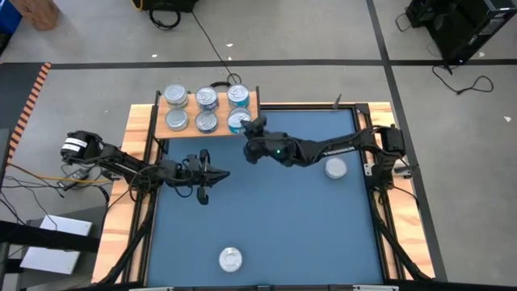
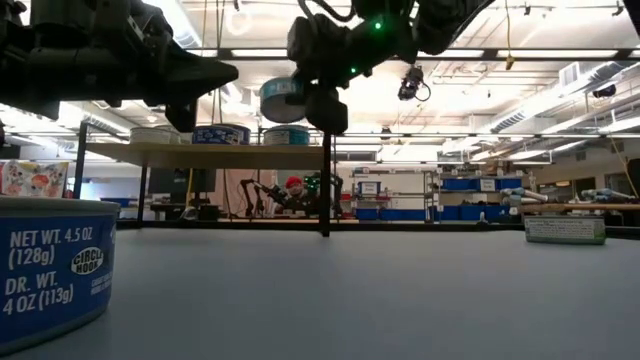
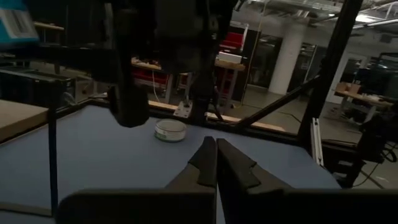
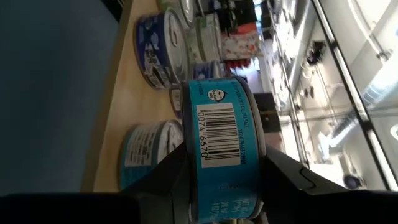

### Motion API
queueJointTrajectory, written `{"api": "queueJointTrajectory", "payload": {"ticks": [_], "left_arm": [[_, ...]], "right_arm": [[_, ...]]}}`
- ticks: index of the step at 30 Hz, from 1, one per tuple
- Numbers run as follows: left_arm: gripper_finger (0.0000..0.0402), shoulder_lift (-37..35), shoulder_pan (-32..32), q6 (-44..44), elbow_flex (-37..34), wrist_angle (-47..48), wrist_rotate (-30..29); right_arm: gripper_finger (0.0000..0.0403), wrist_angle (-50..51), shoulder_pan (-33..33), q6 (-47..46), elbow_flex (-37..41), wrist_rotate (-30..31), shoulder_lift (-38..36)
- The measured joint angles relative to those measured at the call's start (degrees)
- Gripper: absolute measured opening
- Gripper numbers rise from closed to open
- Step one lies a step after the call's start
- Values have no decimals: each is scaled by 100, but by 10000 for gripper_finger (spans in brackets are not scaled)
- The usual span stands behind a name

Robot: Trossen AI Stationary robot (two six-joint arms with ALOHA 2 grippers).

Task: Stack canned seafood by type on shelf
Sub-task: Stack the yellow blue tuna can on top of the yellow blue tuna can on the shelf

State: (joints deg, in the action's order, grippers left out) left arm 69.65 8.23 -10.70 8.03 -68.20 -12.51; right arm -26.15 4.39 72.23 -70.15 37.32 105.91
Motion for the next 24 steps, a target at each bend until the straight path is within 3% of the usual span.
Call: {"api": "queueJointTrajectory", "payload": {"ticks": [14,24], "left_arm": [[5,0,0,-4,0,-2,-2],[5,0,0,-6,0,-2,-6]], "right_arm": [[151,90,413,-323,0,-542,0],[202,397,443,-819,0,-564,-2]]}}
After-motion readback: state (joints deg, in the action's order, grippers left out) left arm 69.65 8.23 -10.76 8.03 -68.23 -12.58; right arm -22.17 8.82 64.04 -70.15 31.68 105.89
